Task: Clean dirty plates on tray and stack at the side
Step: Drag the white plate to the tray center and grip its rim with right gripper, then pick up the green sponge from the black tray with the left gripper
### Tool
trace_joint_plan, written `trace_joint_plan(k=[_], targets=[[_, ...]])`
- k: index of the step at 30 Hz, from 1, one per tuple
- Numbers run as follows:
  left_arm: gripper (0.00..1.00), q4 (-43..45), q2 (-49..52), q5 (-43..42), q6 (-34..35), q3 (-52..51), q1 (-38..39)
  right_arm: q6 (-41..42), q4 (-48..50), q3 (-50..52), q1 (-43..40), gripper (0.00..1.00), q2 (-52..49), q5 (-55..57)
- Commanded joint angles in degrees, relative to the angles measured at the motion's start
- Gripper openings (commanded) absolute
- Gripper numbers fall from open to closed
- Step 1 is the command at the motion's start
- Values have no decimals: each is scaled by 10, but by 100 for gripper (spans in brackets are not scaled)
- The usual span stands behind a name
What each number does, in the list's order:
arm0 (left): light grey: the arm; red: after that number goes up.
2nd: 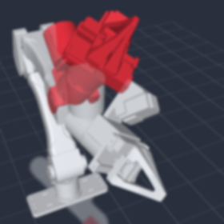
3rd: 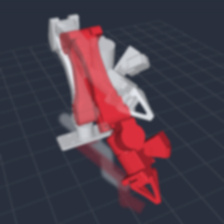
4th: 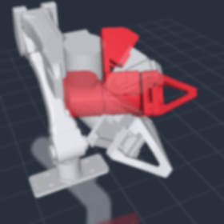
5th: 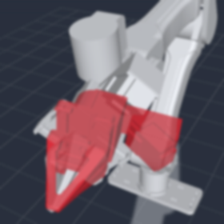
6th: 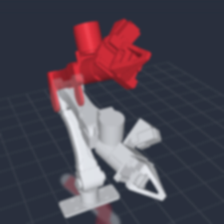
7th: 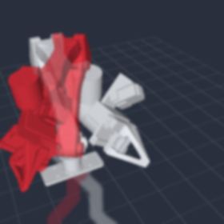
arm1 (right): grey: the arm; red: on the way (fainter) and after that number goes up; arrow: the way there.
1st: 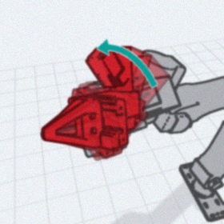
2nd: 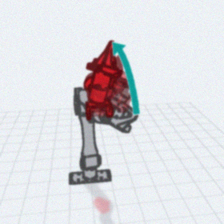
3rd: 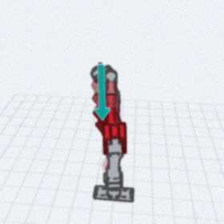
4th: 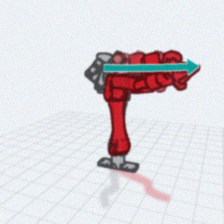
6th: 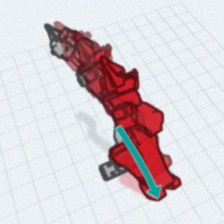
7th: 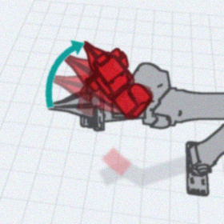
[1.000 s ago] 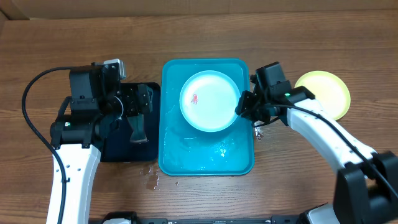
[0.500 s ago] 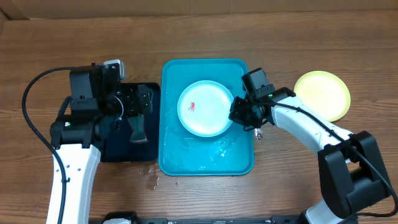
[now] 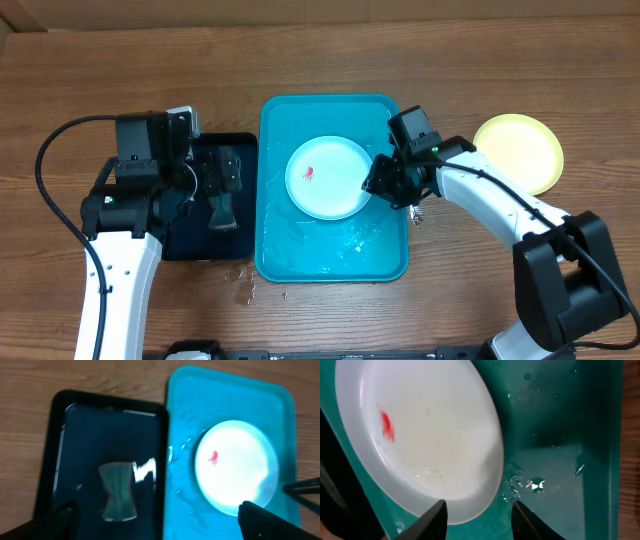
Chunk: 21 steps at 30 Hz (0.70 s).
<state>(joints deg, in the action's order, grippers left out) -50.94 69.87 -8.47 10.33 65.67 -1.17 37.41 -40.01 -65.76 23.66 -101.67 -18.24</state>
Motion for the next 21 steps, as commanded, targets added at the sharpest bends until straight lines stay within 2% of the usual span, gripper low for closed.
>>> trace_joint_plan(k=[1,3,5,7,10,12,13,21], targets=[[100,-5,-1,49,7,-19,-3,-52,-47,-75,1,49,19,-10],[100,-1,-1,49,15,-39,-3,-78,-89,-111,1,56,34,-7],[100,8,-1,44,15,-64,-3,-110,-128,-143,1,70,49,-7],[100,29,-1,37,15,-93,-3,-139,-168,-174,1,80,66,-7],[100,71,-1,33,14,-139,-3,-182,-220,-211,1,91,91,-9],[100,94,-1,33,15,-161,-3,-202,-246,-225,1,93,103,-9],[100,105,-1,33,15,-170,-3,-210,-258,-230,1,100,111,-9],[100,204,15,70,50,-233,-3,-214,-317,-233,1,100,152,-9]])
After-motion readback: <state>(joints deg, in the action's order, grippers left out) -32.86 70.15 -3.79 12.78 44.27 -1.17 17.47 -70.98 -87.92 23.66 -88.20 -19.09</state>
